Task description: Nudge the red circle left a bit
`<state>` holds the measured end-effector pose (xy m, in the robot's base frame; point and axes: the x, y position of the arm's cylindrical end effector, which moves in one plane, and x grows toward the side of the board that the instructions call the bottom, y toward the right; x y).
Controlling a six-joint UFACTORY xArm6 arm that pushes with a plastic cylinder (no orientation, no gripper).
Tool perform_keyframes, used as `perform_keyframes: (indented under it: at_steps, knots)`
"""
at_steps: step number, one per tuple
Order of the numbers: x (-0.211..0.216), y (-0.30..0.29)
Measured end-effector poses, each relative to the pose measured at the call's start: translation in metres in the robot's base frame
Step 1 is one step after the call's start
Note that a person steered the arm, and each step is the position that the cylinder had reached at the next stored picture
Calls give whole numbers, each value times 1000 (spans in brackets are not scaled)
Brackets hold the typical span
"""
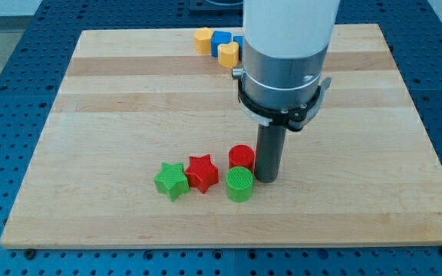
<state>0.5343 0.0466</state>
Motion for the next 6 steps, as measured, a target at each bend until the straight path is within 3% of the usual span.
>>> perform_keyframes:
  at_steps: [2,3,6]
  knots:
    - [-31,29]
    - [-46,14]
    - [-56,-110]
